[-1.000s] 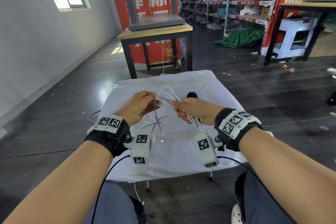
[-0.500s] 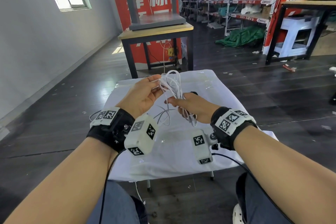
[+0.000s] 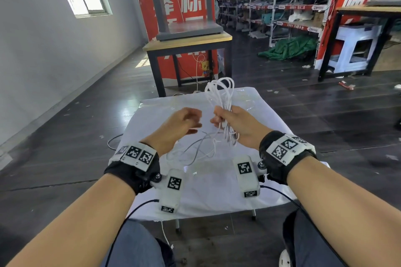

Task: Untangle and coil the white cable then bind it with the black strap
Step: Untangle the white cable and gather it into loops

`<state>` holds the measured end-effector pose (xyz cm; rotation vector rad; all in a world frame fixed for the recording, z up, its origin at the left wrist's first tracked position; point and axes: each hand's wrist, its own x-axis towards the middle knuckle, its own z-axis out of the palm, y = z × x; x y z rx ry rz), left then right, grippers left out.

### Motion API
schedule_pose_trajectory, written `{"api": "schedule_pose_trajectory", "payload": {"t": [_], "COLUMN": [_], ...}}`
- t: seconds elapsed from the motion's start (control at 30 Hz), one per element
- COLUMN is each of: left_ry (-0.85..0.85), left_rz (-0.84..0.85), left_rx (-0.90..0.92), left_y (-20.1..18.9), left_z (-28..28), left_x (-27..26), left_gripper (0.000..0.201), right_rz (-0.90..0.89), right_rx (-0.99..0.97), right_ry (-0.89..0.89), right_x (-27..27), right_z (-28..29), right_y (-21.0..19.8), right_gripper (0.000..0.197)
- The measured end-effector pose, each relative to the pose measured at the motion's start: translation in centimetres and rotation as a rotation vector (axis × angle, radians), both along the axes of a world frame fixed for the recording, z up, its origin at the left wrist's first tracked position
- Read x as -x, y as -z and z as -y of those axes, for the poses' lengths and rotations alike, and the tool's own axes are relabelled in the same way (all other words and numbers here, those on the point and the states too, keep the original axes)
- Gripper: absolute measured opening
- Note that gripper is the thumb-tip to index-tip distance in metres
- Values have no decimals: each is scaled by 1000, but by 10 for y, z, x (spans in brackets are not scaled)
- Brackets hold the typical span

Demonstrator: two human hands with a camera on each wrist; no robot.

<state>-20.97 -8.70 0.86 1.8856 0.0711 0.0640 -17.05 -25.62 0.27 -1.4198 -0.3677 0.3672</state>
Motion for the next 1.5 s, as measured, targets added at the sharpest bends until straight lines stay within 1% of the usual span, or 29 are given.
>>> {"api": "schedule_pose_trajectory", "payload": {"t": [0.07, 0.1, 0.17, 0.23, 0.3, 0.37, 0.43, 0.47, 0.5, 0.57, 0.6, 0.63, 0.67, 0.73, 0.8, 0.83, 0.87, 0.9, 0.93, 1.03, 1.07, 1.13, 1.17, 1.2, 1.27, 1.3, 1.37, 1.4, 1.5], "left_ry": [201, 275, 352, 373, 365, 344, 276, 223, 163, 88, 91, 122, 171, 266, 322, 320, 283, 211, 116, -194, -284, -414, -460, -494, -518, -520, -504, -488, -372], "left_rz": [-70, -103, -119, -111, -125, -119, -70, -49, -52, -102, -115, -119, -124, -141, -138, -134, -142, -156, -164, -66, -30, 25, 41, 45, 36, 28, 25, 24, 30], "left_rx": [-244, -321, -439, -499, -489, -535, -634, -646, -601, -421, -360, -346, -364, -475, -588, -614, -595, -521, -381, 149, 287, 423, 411, 351, 245, 237, 229, 173, -158], "left_y": [3, 3, 1, -1, -2, -1, 2, 3, 3, 1, -2, -4, -6, -8, -4, -2, -1, 0, 0, -6, -9, -14, -15, -14, -12, -10, -4, -1, 8], "left_z": [3, 5, 11, 14, 14, 13, 13, 13, 12, 11, 12, 15, 19, 29, 34, 35, 33, 29, 23, -1, -9, -27, -35, -45, -65, -73, -81, -81, -63], "left_x": [3, 4, 6, 8, 9, 7, 2, -1, -3, -4, -3, -3, -3, -1, -3, -5, -7, -9, -11, -14, -14, -14, -14, -14, -12, -11, -7, -5, -2], "left_gripper": [27, 27, 29, 32, 31, 28, 20, 18, 18, 19, 19, 22, 26, 33, 26, 19, 15, 16, 18, 16, 17, 22, 23, 23, 21, 21, 25, 26, 23], "right_rz": [-73, -80, -63, -37, -15, 4, 28, 45, 61, 81, 87, 93, 96, 98, 107, 115, 126, 141, 158, 205, 219, 247, 280, 326, 415, 434, 415, 390, 322], "right_rx": [-170, -206, -219, -201, -183, -167, -135, -116, -96, -68, -62, -60, -61, -67, -71, -69, -59, -37, -2, 175, 230, 304, 356, 421, 524, 544, 517, 477, 332], "right_ry": [33, 57, 107, 155, 182, 186, 178, 174, 173, 183, 186, 190, 190, 182, 162, 154, 151, 153, 164, 254, 291, 358, 397, 438, 519, 552, 558, 533, 433], "right_x": [-2, -2, -3, -6, -9, -11, -10, -9, -8, -7, -7, -7, -6, -5, -3, -3, -3, -3, -4, -15, -18, -24, -25, -27, -32, -35, -39, -39, -34], "right_z": [-1, -2, -1, 2, 6, 9, 10, 11, 11, 12, 11, 10, 9, 6, 3, 2, 2, 4, 6, 13, 15, 17, 19, 20, 24, 26, 28, 26, 12], "right_y": [-7, -10, -15, -18, -19, -19, -18, -18, -17, -17, -17, -17, -18, -20, -22, -23, -23, -24, -23, -17, -14, -11, -10, -10, -9, -8, -6, -5, -7], "right_gripper": [19, 20, 22, 24, 22, 20, 18, 18, 18, 19, 19, 20, 20, 21, 20, 20, 18, 16, 15, 14, 16, 18, 19, 21, 23, 24, 21, 20, 18]}}
